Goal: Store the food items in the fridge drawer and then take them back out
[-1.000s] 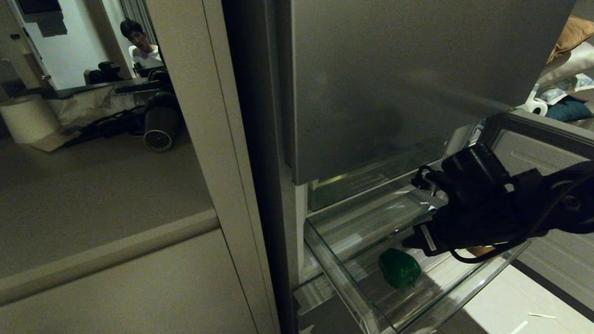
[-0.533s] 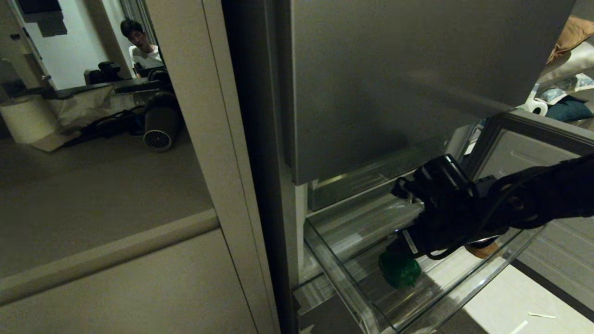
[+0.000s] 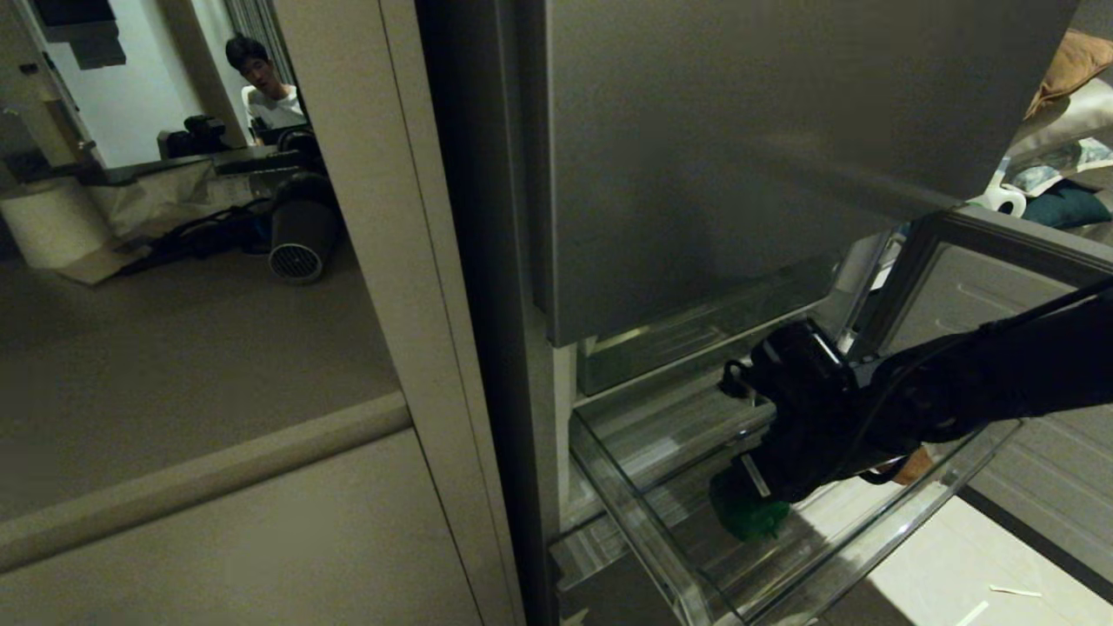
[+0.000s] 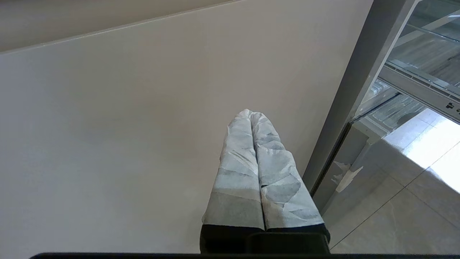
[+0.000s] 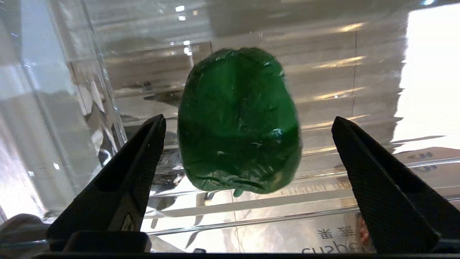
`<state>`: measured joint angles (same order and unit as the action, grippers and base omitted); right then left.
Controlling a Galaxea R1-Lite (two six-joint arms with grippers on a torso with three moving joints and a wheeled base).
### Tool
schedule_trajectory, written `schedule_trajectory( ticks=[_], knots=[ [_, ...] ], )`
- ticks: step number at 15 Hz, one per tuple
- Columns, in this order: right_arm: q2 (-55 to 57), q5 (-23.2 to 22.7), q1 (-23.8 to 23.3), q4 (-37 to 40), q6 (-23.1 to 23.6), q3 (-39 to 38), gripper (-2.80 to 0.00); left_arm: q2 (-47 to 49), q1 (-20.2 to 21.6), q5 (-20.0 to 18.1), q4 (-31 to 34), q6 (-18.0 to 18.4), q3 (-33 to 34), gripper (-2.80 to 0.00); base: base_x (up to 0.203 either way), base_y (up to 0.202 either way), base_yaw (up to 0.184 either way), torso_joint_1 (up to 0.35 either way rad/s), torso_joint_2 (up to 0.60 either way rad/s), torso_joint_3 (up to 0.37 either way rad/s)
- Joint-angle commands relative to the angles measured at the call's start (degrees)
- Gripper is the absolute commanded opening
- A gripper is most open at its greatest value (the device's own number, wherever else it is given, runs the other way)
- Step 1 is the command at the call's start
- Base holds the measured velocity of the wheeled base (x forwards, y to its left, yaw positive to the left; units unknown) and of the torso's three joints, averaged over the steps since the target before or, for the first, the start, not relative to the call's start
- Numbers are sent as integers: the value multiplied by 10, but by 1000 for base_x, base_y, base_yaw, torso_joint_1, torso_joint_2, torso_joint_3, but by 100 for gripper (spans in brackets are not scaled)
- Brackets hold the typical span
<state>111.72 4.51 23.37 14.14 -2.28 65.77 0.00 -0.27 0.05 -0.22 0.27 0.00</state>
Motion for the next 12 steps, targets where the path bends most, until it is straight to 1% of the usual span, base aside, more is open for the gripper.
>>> schedule_trajectory(
  ticks=[1,12],
  knots=[
    [9,1,1,1,0,-4,0,1,0,0,0,0,0,-280,0,0,0,0,0,0],
    [45,2,1,1,1,-6,0,1,0,0,0,0,0,-280,0,0,0,0,0,0]
  ],
)
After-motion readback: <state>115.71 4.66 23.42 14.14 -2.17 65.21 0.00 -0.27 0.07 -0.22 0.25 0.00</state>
